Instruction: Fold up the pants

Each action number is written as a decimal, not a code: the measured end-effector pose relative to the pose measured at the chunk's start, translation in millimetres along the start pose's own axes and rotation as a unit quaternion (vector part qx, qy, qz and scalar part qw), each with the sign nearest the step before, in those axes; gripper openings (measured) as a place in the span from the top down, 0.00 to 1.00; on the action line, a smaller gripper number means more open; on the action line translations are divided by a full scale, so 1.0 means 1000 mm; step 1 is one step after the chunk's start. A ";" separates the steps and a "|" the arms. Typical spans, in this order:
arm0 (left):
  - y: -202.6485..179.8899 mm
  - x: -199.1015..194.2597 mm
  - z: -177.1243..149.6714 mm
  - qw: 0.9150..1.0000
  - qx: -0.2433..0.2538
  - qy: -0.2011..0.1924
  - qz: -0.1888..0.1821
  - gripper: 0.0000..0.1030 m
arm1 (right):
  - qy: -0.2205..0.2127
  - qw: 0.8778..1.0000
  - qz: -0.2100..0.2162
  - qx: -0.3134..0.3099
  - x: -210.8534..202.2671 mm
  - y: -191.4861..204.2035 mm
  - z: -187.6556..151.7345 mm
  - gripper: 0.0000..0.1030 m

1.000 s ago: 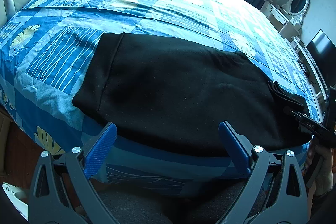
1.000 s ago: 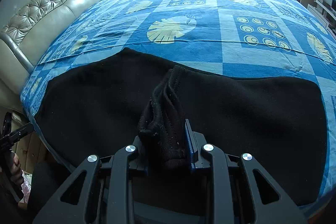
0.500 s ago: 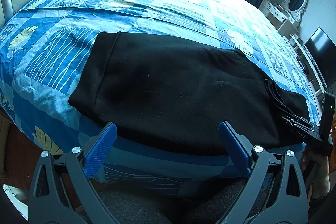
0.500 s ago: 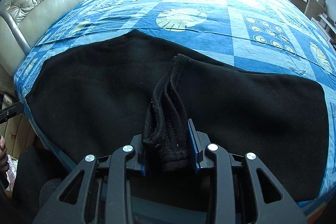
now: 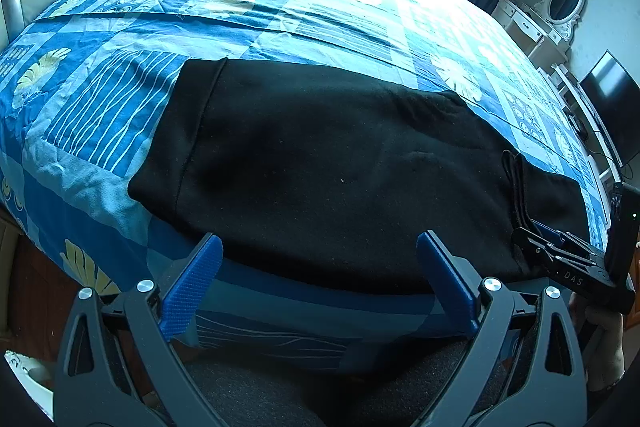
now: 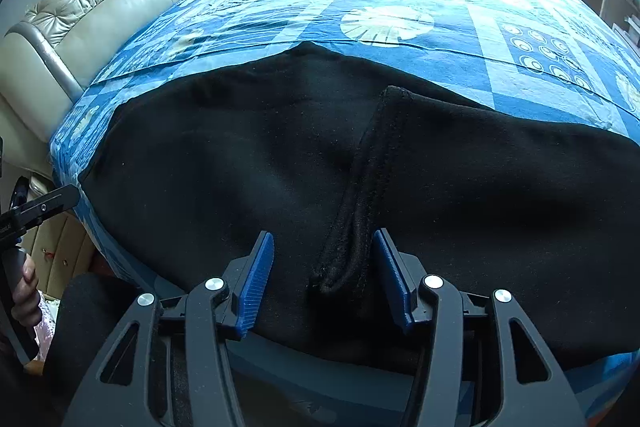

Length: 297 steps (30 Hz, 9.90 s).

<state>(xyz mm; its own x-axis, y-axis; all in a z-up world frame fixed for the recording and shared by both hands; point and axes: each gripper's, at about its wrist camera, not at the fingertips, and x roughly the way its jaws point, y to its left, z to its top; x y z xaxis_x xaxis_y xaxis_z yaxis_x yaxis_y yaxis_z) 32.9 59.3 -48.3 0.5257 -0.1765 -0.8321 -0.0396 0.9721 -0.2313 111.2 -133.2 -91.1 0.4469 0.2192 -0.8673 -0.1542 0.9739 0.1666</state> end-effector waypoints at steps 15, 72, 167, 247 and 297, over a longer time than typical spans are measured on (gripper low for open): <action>0.000 0.002 -0.001 1.000 0.000 0.003 0.000 0.05 | -0.006 1.000 0.020 -0.021 -0.016 0.020 0.000 0.35; -0.006 0.004 -0.007 1.000 0.004 0.017 -0.007 0.05 | -0.083 0.876 0.238 0.411 -0.045 -0.278 -0.085 0.52; -0.020 -0.033 0.114 0.995 -0.033 -0.011 -0.097 0.87 | -0.106 0.938 0.171 0.284 -0.041 -0.130 -0.047 0.19; -0.204 -0.045 -0.007 0.960 0.245 -0.124 -0.063 0.13 | -0.134 0.896 0.217 0.363 -0.062 -0.166 -0.054 0.17; -0.052 0.016 0.002 0.995 0.102 -0.010 0.013 0.12 | -0.131 0.932 0.116 0.316 -0.094 -0.196 -0.022 0.91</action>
<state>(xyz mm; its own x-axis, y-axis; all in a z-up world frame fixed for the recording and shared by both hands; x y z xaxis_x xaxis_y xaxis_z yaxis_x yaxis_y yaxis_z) 45.2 6.7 -48.7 0.5428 -0.1505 -0.8262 0.1192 0.9877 -0.1016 79.5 -346.0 -52.6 0.6793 0.3540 -0.6428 0.2401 0.7205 0.6506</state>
